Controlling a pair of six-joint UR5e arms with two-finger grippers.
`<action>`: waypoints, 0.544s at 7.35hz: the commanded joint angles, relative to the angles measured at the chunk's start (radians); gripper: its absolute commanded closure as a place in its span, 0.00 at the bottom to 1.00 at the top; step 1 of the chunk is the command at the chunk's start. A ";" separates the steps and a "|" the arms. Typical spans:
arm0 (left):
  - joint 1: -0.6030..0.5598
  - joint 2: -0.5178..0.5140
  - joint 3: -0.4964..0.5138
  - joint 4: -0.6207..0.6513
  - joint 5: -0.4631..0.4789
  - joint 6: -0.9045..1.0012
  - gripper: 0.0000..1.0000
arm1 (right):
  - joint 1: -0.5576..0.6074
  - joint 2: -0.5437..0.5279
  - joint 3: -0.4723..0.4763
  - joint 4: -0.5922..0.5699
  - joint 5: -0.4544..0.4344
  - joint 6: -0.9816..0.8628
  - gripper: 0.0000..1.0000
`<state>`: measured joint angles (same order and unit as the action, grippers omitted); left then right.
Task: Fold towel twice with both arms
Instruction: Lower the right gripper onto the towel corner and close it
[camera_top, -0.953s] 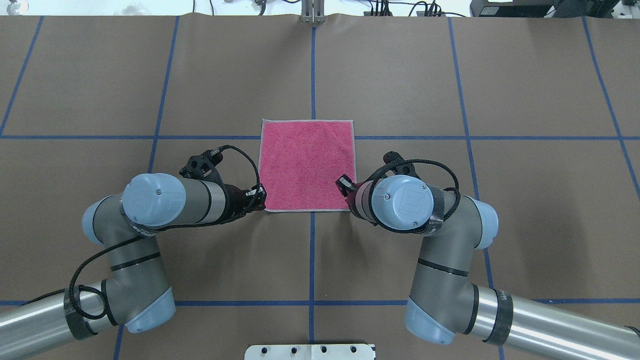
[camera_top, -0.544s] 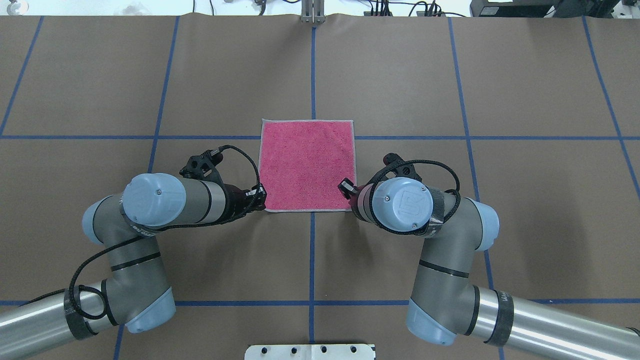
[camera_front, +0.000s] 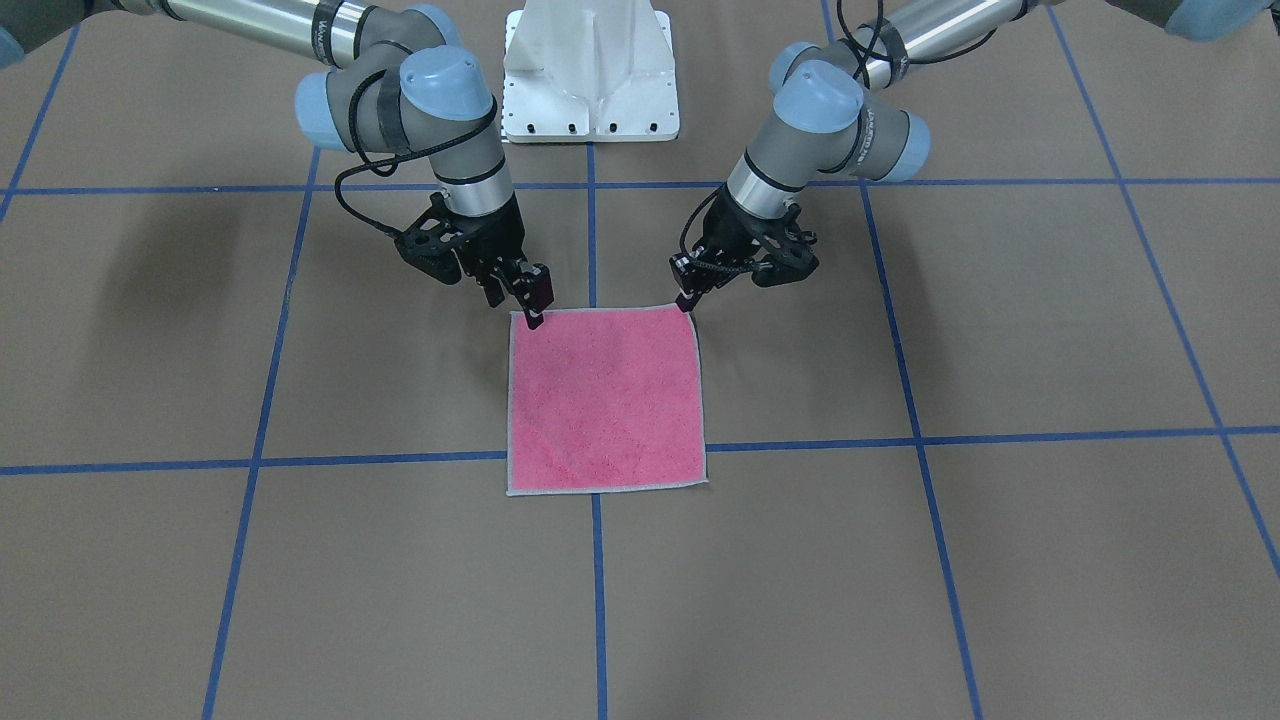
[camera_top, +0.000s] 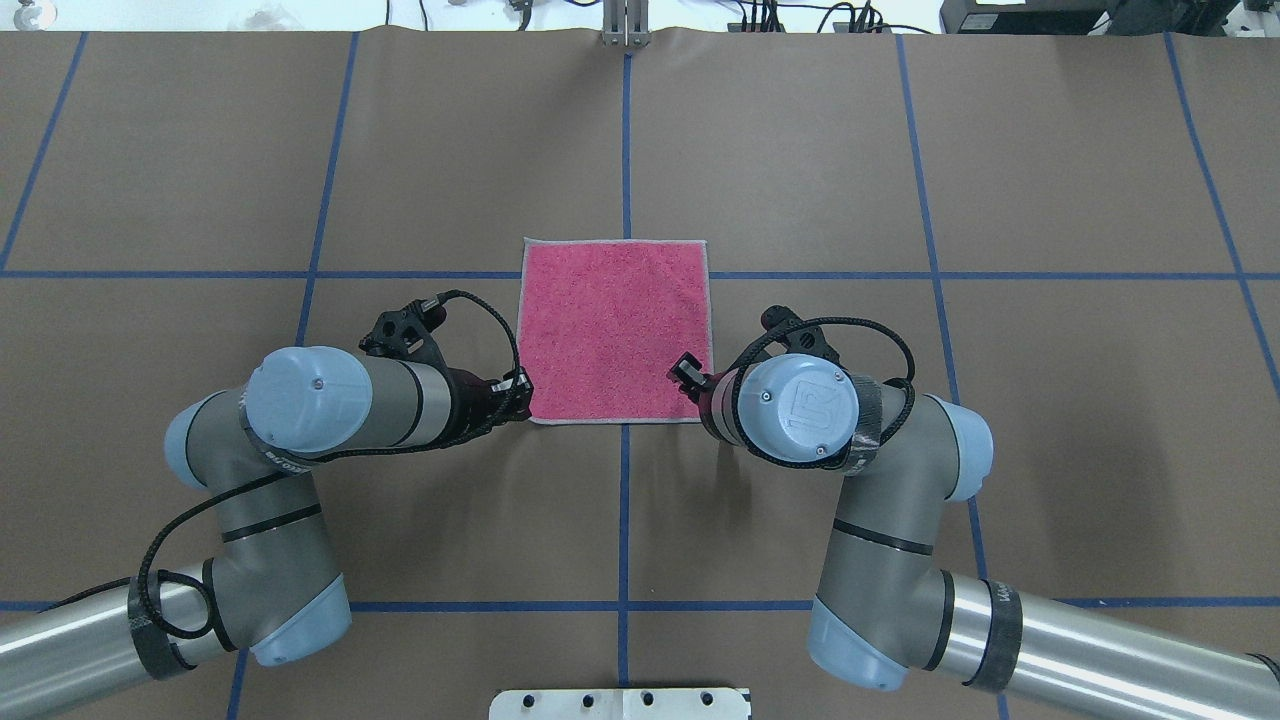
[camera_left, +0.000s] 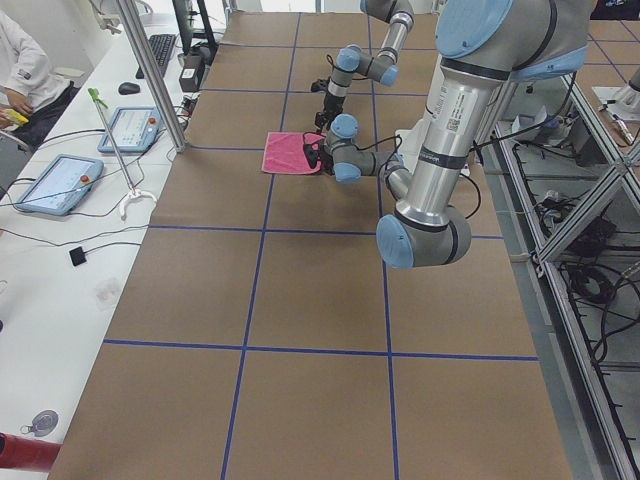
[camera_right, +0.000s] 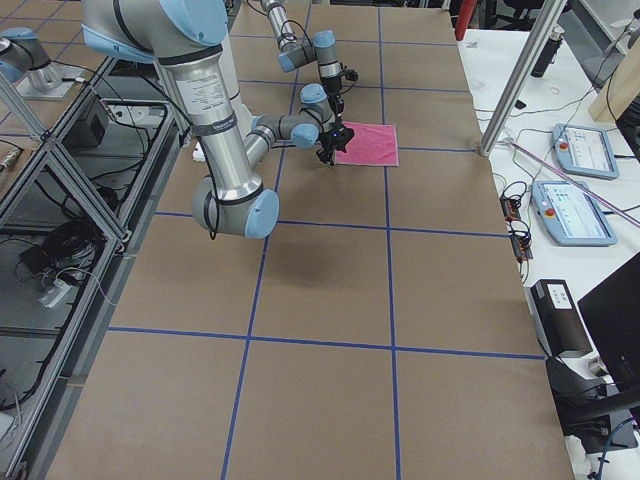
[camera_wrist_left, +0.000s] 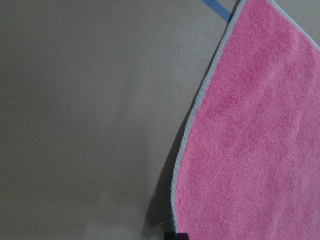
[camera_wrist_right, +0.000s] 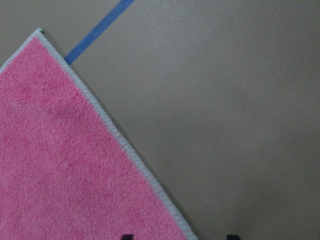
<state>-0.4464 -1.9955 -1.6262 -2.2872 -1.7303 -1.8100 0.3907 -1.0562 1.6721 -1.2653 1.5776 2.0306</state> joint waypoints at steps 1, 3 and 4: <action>0.000 0.001 0.000 0.000 0.000 0.003 1.00 | -0.001 0.002 -0.005 0.000 -0.002 0.000 0.30; 0.000 0.001 0.000 0.000 0.000 0.003 1.00 | -0.001 0.002 -0.011 0.000 -0.002 0.000 0.33; 0.000 0.001 0.000 0.000 0.000 0.003 1.00 | -0.001 0.004 -0.015 0.000 -0.002 0.000 0.33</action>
<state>-0.4468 -1.9942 -1.6260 -2.2872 -1.7303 -1.8071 0.3897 -1.0535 1.6620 -1.2651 1.5755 2.0314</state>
